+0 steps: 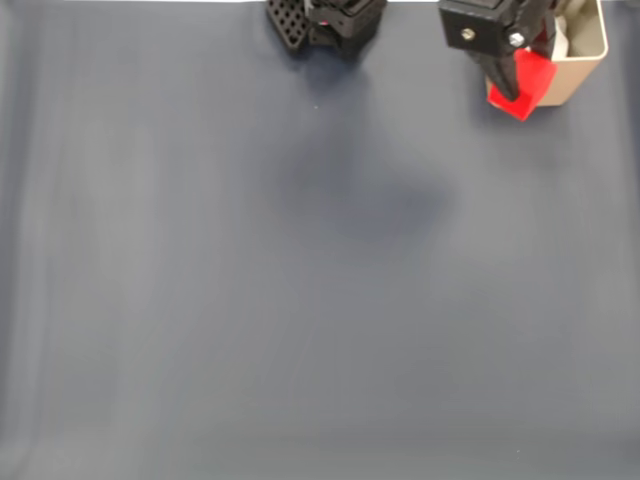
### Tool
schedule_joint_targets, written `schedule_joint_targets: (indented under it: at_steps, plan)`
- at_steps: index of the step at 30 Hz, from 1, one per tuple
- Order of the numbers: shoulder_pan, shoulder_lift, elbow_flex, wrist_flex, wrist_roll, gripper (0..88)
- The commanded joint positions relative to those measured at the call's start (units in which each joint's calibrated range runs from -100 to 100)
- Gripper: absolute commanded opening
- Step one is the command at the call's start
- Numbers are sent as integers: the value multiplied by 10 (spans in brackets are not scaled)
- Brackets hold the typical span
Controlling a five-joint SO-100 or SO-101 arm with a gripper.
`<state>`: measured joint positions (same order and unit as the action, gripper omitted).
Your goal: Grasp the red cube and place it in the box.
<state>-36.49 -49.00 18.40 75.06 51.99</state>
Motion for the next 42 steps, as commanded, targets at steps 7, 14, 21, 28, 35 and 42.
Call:
schedule_joint_targets:
  at_steps: [7, 14, 21, 28, 35, 42]
  plan:
    - [-71, -17, -7, 0, 8, 1]
    - [-120, -16, -6, -1, 17, 1]
    - [-163, -14, 0, -3, 24, 1]
    - [-190, -14, 19, -5, 23, 1]
    - [-228, -14, 28, -5, 14, 1]
    - [-243, -10, 28, -5, 15, 1]
